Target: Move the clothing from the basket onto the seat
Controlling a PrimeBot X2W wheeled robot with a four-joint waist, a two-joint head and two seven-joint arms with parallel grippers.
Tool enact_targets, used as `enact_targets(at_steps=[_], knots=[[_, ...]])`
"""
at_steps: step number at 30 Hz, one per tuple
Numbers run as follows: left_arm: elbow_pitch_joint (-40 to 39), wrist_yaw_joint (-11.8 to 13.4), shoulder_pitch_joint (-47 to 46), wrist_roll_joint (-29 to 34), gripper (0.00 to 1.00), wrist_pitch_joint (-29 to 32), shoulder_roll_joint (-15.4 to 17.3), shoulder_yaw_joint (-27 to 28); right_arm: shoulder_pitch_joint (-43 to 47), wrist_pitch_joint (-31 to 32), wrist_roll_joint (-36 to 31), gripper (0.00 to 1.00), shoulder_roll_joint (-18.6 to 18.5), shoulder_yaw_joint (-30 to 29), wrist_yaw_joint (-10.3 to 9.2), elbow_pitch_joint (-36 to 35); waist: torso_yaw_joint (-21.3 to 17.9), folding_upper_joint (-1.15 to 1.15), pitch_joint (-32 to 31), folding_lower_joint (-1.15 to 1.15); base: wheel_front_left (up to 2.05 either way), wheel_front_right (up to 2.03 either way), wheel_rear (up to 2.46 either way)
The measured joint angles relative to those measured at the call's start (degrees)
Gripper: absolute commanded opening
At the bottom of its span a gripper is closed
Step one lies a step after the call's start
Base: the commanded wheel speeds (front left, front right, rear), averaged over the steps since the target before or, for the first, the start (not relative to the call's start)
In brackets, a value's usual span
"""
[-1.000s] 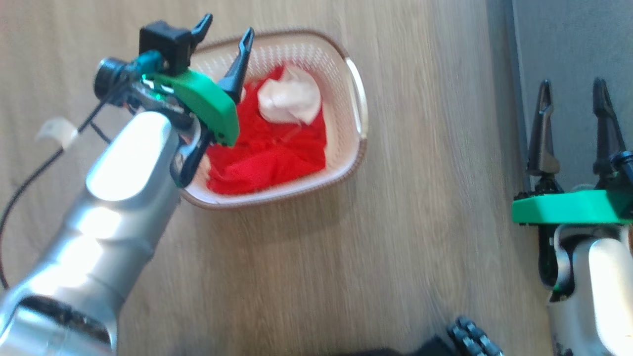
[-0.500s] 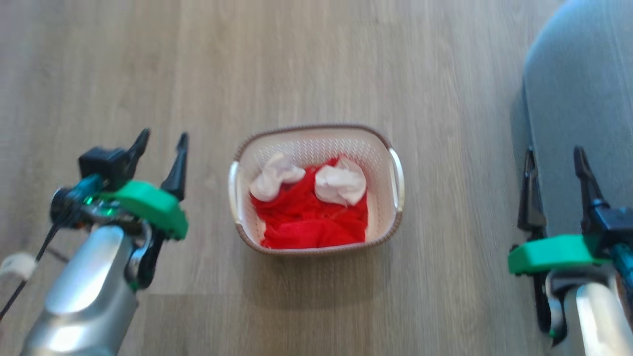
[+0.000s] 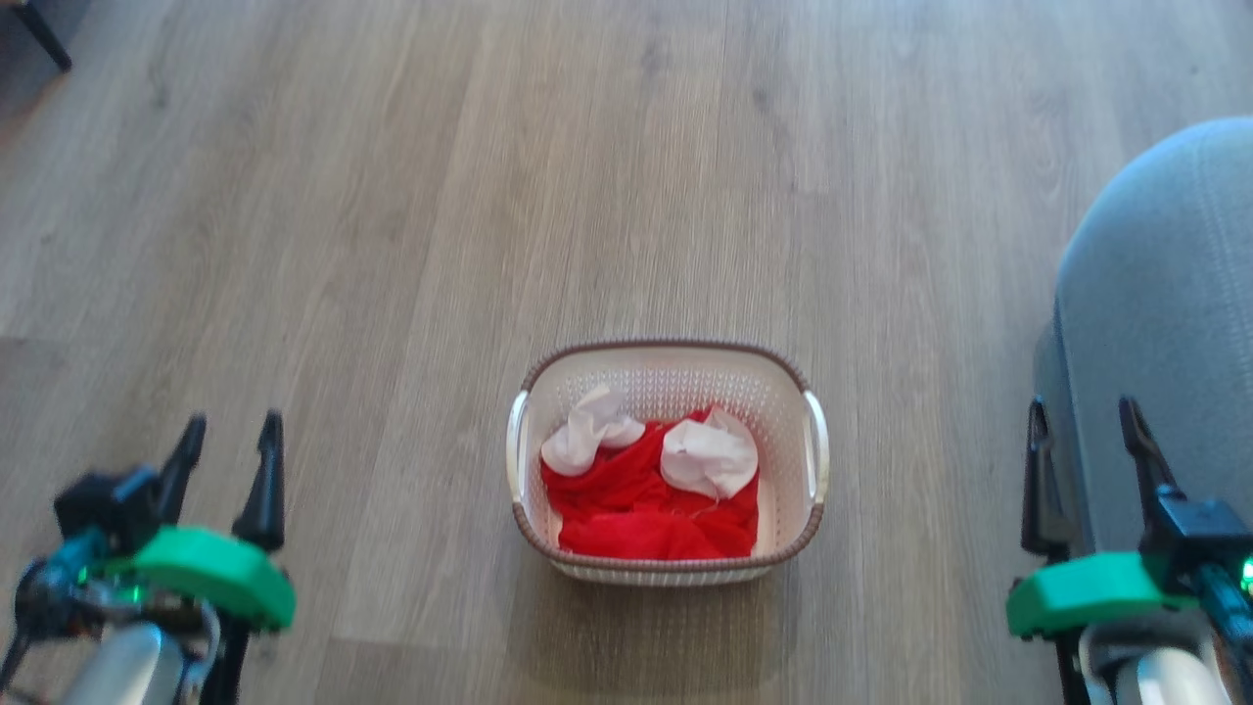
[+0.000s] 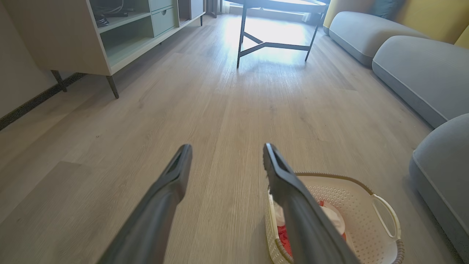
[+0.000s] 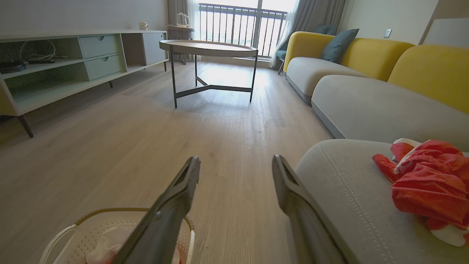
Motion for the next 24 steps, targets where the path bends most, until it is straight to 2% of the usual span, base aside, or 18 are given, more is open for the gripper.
enact_targets(at_steps=[8,24], knots=[[-4.3,0.1,8.5,0.0,1.00,0.0,1.1,1.4,4.8,0.0,1.6,1.00,0.0,-1.2,0.00,-0.8,-0.4,0.00,-3.8,0.00,0.00,0.00,0.00],[-9.9,1.9,8.7,0.5,1.00,0.0,2.2,2.4,5.0,0.0,2.1,1.00,0.1,-1.2,0.00,-1.9,-3.1,0.00,-1.8,0.00,0.00,0.00,0.00]])
